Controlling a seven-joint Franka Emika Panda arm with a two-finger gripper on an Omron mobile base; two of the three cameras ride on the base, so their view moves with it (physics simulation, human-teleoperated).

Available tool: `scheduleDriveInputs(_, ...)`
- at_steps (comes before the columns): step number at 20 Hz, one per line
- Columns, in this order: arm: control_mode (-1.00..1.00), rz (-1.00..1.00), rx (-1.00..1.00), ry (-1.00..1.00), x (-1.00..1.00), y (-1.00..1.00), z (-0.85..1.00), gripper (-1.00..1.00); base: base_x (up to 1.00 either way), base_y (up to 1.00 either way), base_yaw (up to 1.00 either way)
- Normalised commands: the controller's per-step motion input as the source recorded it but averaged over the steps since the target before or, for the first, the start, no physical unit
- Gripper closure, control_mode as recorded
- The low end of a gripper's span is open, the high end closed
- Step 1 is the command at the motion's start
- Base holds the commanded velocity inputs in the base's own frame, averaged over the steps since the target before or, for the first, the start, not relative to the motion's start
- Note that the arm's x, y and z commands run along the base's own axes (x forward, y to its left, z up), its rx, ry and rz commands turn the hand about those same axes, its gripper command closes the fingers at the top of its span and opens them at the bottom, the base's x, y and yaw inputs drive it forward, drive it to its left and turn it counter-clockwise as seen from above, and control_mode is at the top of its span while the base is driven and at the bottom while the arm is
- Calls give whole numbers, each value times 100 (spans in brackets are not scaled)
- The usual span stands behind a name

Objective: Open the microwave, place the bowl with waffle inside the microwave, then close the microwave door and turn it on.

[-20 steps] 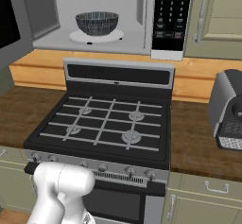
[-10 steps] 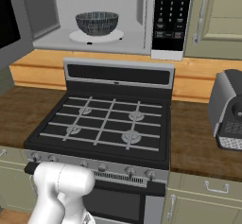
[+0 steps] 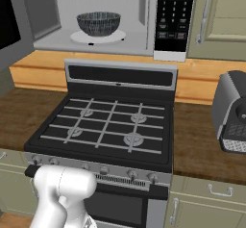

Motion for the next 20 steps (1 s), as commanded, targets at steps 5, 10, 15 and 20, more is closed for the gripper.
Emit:
scheduleDriveInputs(5, -100, 2, -4, -14, 0, 36, -40, -100, 0, 0, 0)
scheduleDriveInputs(10, -100, 0, -2, -17, 0, 35, -44, -100, 0, 0, 0)
scheduleDriveInputs(15, -100, 0, 0, -15, 0, 35, -45, -100, 0, 0, 0)
scheduleDriveInputs(20, -100, 0, 0, -12, 10, 44, -22, -100, 0, 0, 0)
